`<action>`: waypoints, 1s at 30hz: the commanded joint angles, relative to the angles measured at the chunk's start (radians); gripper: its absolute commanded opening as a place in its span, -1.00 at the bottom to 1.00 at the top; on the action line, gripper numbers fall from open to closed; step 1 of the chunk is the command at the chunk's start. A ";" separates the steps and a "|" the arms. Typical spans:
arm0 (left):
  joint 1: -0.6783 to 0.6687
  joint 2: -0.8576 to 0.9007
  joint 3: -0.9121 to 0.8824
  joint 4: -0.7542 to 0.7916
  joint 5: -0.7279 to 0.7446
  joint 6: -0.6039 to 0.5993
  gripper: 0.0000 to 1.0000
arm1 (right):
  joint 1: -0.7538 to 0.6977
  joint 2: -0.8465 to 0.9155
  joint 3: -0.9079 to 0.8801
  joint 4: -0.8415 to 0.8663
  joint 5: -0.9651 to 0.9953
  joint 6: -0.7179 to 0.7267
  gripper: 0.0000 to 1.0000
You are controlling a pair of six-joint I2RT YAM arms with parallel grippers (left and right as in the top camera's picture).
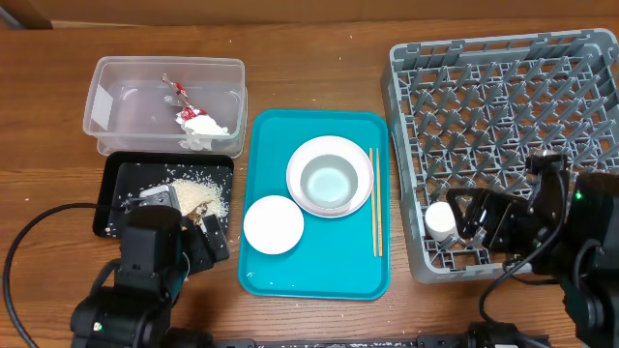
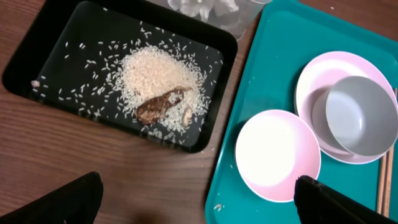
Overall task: Sort waste into correct bins and load items into the dishwasher
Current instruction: 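Retract the left gripper to rest and reach the right gripper to the bowl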
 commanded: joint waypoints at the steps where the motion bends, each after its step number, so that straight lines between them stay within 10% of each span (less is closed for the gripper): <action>1: -0.006 -0.008 -0.007 0.028 -0.032 -0.024 1.00 | 0.013 0.016 0.013 -0.014 -0.085 -0.049 0.88; 17: -0.006 -0.008 -0.007 0.032 -0.031 -0.024 1.00 | 0.240 0.153 0.013 0.016 -0.084 -0.057 0.81; 30: -0.006 -0.008 -0.007 0.032 -0.031 -0.024 1.00 | 0.537 0.679 0.013 0.240 0.290 0.210 0.60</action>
